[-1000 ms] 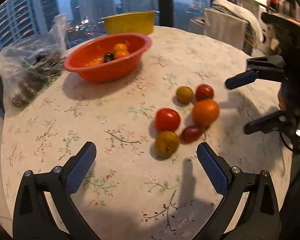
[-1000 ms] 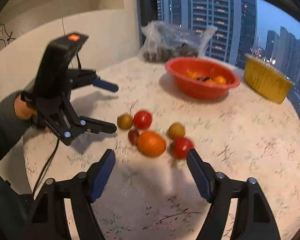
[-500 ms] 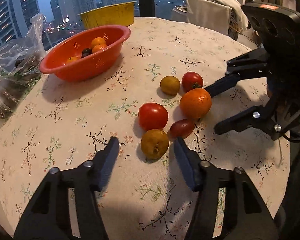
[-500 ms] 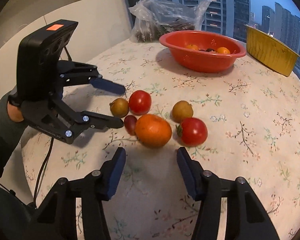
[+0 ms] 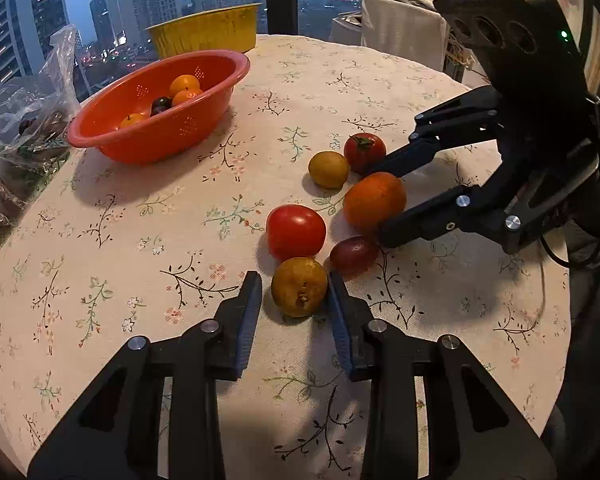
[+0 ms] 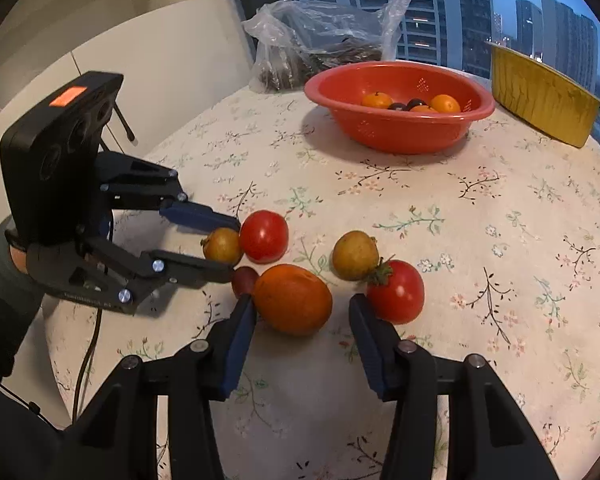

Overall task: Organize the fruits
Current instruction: 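Grasp the small yellow-brown round fruit with the left tool while the right tool grasps an orange, then carry the yellow-brown fruit and orange up and over the red bowl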

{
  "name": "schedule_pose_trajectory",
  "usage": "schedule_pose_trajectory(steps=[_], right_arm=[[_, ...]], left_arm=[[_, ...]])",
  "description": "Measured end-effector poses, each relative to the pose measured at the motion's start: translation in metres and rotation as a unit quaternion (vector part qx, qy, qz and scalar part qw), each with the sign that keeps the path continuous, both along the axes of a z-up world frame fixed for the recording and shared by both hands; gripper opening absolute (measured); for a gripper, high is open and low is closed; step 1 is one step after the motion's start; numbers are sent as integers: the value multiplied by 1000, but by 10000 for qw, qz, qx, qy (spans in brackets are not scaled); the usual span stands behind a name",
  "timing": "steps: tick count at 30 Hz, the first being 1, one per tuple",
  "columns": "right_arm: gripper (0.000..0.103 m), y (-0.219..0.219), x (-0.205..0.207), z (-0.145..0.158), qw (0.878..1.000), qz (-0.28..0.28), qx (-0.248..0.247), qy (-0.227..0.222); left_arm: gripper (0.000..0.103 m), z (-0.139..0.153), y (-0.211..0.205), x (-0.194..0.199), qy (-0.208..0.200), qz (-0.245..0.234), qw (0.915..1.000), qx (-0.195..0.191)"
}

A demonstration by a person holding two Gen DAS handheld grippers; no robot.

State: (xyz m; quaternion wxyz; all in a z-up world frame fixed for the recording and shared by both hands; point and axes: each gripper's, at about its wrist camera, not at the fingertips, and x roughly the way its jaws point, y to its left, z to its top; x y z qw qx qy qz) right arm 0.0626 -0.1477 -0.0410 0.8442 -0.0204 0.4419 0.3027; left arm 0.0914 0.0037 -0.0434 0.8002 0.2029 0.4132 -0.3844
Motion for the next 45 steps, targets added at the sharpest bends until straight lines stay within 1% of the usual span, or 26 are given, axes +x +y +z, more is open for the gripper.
schedule_pose_trajectory(steps=[3,4,7,12,14,15,16,20,24,31,36,38,42,45], right_arm=[[52,2,3,1,10000,21,11,-8],[52,3,4,1,10000,30,32,-7],[52,4,5,2,10000,76,52,-30],[50,5,4,0,9999,117,3,-14],[48,5,3,0,9999,134,15,-11],[44,5,3,0,9999,165,39,8],[42,6,2,0,9998,189,34,7],[41,5,0,-1,9998,189,33,9],[41,3,-3,0,9998,165,61,18],[40,-8,-12,5,9998,59,201,0],[40,-24,-22,19,9993,-24,371,-94],[40,-33,-20,24,9991,-105,394,-143],[40,-62,-7,35,9976,-481,441,-238],[40,-89,8,48,9951,-819,406,-389]], left_arm=[[31,0,0,-2,-8,14,10000,-9],[28,0,0,-2,-4,13,10000,-20],[25,0,1,-3,7,7,10000,-32],[25,1,1,-5,-12,26,10000,-1],[25,1,1,-6,-18,38,10000,-1],[25,1,1,-6,-18,48,10000,-1],[25,1,2,-6,-21,58,10000,-1],[25,1,2,-8,-35,119,9999,9],[25,3,5,-10,-58,243,9997,-27],[25,7,13,-15,-49,521,9984,-222],[25,23,21,-17,-109,742,9961,-458],[25,30,26,-13,-168,868,9948,-496],[25,49,39,-2,-361,1143,9911,-578],[25,67,46,12,-558,1339,9876,-607]])
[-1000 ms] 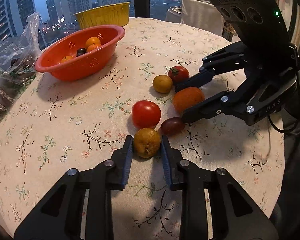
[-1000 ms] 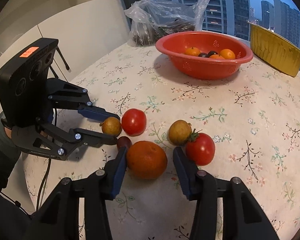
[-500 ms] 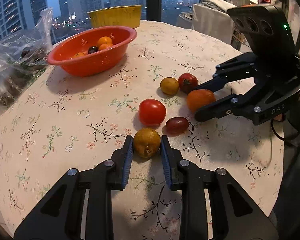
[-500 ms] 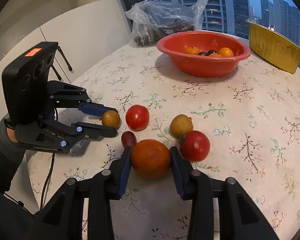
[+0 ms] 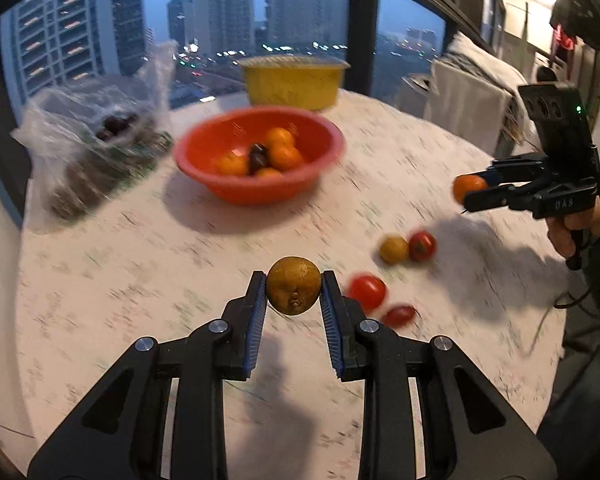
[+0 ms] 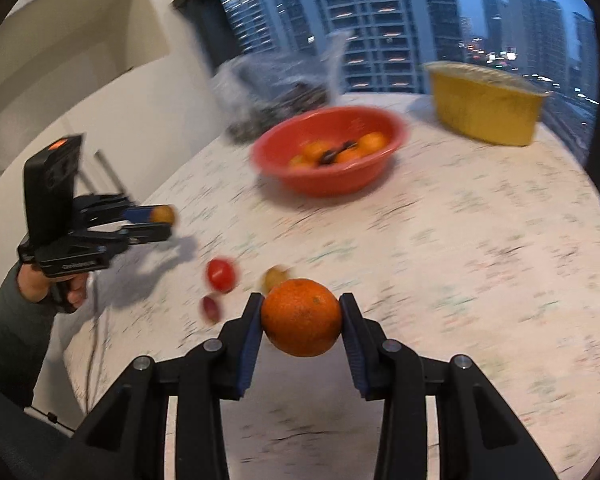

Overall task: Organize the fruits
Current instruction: 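Carry the yellow-brown fruit and orange up and over the red bowl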

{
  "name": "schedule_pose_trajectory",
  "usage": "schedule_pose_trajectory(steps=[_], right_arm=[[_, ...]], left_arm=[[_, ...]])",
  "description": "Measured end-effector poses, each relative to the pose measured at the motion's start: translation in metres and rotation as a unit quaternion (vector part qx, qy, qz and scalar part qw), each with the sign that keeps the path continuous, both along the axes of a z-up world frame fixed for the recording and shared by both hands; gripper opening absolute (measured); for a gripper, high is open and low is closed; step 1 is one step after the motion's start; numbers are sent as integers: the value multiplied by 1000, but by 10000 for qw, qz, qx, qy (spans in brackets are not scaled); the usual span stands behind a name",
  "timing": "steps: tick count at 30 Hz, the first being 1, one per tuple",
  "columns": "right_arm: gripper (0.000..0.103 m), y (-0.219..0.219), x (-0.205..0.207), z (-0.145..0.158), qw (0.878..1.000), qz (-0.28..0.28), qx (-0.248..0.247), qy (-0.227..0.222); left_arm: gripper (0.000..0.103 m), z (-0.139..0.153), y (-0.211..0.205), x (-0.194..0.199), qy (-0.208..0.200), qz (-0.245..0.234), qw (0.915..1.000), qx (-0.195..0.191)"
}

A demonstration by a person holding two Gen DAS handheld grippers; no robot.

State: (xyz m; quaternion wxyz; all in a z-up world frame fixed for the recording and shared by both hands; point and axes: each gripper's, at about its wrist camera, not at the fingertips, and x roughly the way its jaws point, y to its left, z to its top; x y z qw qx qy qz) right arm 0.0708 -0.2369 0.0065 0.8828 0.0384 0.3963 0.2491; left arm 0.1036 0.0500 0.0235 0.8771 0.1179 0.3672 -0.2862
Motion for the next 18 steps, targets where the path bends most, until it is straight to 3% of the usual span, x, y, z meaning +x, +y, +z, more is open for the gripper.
schedule_pose_trajectory(steps=[9,18], right_arm=[[40,-44,65,34,9970,-682,-179,-308],[40,14,138,53,9967,-208,-528,-578]], left_arm=[[25,42,-7,57,-352,301,9989,18],[25,40,-46,137,-294,601,9978,11]])
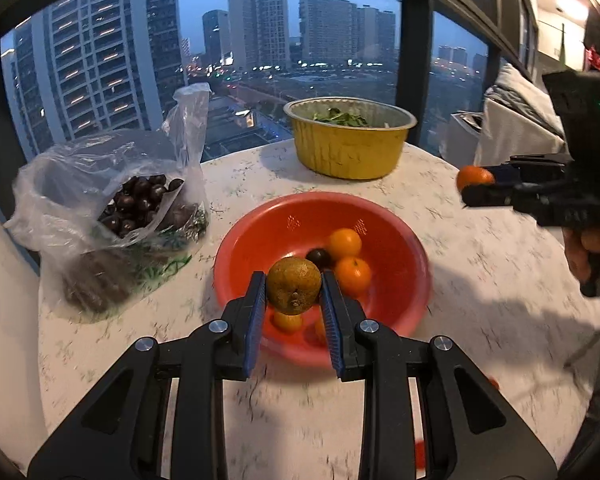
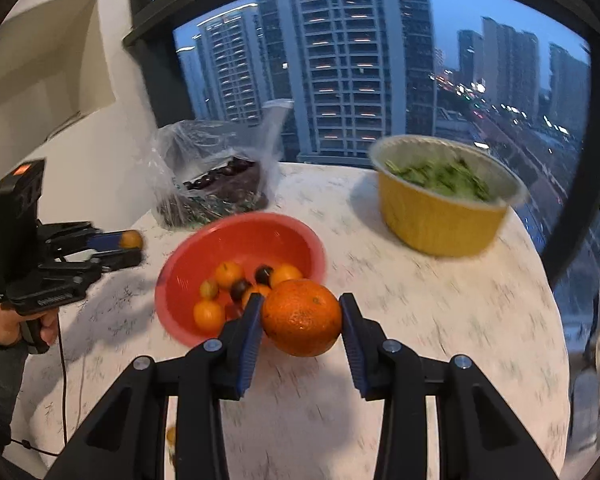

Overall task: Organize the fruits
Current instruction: 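Carry the yellow-brown fruit and orange up and over the red bowl, then lower both fruits into the red bowl and open both tools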

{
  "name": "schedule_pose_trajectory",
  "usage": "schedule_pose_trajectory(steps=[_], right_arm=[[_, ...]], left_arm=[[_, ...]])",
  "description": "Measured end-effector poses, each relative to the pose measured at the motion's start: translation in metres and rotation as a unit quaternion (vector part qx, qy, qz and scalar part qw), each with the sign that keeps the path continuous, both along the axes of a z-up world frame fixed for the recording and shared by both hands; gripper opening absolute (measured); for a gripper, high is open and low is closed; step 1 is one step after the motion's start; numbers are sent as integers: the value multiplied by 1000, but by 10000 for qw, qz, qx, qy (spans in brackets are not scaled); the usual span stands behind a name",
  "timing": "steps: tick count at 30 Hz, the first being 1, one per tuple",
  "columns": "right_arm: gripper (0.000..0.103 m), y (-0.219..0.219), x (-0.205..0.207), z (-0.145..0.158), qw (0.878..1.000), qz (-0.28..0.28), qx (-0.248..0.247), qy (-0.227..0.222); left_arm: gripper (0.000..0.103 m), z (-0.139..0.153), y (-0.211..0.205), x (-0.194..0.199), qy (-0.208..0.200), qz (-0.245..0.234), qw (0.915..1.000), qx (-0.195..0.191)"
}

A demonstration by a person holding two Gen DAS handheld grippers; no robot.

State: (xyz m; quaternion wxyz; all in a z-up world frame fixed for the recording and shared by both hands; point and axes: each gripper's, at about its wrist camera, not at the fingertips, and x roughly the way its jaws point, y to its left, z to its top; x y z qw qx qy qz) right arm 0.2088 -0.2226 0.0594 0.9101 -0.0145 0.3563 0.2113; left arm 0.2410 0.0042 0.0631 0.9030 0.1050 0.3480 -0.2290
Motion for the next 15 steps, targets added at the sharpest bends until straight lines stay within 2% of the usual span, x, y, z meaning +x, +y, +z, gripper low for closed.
schedule_pose_trajectory(steps=[8,15], right_arm=[[40,55,56,-25,9988,262,-268,318],[41,80,71,-50,9964,313,-660,434]], left_arm=[[25,-39,-31,37,268,26,9995,138],[26,-60,-40,44,271,83,9993,244]])
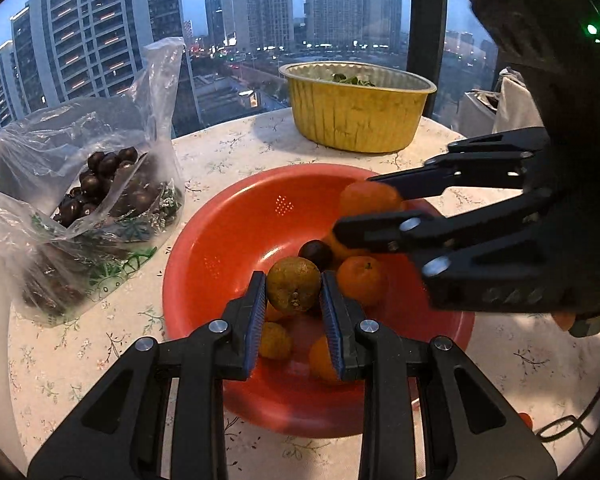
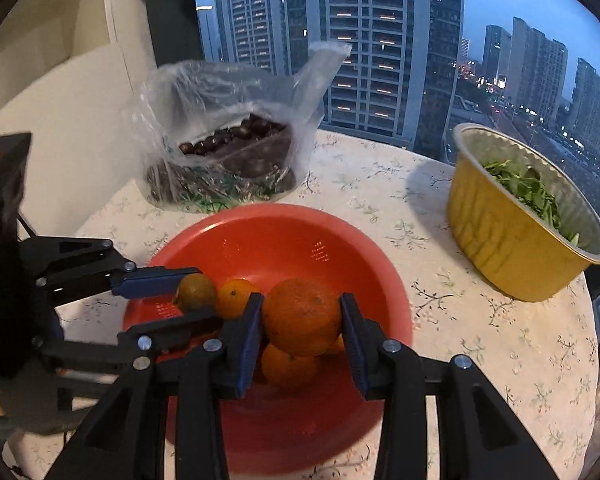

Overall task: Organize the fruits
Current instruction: 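Lower both fruits into the red bowl and open both tools, then move both open tools back to the tomatoes on the table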

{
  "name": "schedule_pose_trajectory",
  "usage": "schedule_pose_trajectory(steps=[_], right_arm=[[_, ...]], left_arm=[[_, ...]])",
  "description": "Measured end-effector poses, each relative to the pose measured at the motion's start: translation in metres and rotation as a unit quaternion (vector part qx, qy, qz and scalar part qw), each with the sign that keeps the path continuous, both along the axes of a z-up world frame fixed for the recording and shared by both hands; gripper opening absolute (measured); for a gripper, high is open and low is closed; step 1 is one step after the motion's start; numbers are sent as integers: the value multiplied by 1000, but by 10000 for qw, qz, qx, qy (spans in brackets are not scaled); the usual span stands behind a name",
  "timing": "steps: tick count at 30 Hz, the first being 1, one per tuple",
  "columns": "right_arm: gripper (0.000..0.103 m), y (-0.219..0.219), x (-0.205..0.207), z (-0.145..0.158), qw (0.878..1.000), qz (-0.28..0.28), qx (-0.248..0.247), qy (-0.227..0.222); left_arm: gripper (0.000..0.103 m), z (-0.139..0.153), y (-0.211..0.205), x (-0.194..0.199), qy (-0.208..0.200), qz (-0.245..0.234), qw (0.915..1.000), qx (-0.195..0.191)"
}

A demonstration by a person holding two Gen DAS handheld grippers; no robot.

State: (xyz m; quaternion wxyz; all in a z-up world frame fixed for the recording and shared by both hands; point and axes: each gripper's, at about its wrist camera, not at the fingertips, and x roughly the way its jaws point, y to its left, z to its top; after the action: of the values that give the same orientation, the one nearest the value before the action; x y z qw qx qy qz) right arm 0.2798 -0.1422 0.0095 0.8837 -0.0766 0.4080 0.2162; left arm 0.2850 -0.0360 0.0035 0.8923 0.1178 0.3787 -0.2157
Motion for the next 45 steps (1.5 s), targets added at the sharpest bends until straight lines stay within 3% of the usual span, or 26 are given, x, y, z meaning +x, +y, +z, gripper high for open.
schedule_pose_trajectory(steps=[20,24,32,36,40,45], right_arm=[[42,17,5,-21,9988,78,-478,-106],[46,14,3,-20,9990,73,-421,-101],[51,11,-8,-14,9990,67,-410,-186],[62,-2,-24,0,9993,30,-188,-336],[72,-21,-53,17,9987,-31,173,-482],[75,-42,-99,24,9972,-28,551,-504]], left_arm=[[27,-20,1,3,37,179,9996,195],[52,-16,3,-1,-92,299,9992,242],[63,-9,8,-11,-103,349,9992,162],[87,2,14,-26,-244,375,9990,57],[95,13,20,-49,-337,356,9988,-25],[97,13,24,-83,-283,237,9993,-44]])
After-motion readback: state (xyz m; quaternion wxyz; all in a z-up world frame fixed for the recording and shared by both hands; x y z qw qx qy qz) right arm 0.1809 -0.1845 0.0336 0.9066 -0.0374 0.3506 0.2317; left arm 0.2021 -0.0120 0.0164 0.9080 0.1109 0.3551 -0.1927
